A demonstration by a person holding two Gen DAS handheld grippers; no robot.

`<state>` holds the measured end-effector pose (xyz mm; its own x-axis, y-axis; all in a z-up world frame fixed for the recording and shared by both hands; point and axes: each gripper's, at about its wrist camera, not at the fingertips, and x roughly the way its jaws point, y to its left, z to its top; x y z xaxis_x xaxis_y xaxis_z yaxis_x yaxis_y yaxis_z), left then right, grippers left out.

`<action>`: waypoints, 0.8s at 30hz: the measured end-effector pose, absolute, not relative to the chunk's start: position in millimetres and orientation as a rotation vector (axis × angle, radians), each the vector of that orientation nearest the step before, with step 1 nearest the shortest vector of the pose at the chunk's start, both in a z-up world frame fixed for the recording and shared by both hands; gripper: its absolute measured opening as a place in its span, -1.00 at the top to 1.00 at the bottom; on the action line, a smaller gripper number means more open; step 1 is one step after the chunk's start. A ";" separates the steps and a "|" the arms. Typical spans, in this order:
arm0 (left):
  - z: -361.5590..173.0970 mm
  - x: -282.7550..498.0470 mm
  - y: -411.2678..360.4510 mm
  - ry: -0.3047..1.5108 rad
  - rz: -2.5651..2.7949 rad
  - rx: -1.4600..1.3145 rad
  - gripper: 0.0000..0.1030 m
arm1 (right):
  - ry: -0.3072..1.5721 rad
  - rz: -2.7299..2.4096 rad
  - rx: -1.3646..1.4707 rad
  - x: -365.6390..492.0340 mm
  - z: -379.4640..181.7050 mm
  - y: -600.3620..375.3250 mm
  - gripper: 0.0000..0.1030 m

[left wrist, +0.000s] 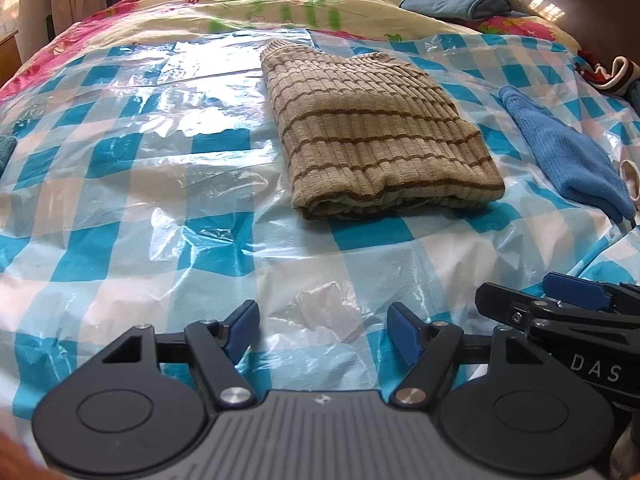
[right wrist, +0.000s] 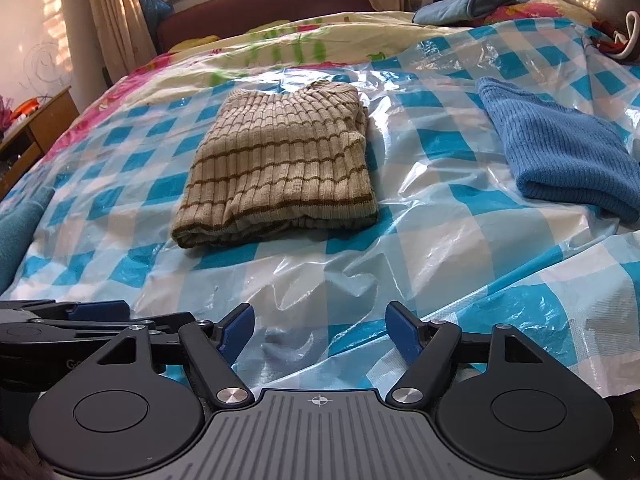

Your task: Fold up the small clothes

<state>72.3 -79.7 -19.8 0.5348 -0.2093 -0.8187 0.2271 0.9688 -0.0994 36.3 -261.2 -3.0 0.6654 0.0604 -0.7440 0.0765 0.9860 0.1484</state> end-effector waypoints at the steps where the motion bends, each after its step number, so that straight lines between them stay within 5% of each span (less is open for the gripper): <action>1: -19.9 72.0 -79.6 0.972 -0.252 0.026 -0.55 | 0.844 -0.011 0.166 36.4 -3.4 -260.7 -0.44; 24: -19.4 63.6 -72.9 0.952 -0.202 0.049 -0.60 | 0.861 -0.043 0.078 35.7 -9.9 -251.0 -0.56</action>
<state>63.6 -72.9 -19.4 0.5630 -0.1501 -0.8127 0.1929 0.9801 -0.0474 35.7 -251.0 -9.9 0.6507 -0.0062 -0.7593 0.0691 0.9963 0.0511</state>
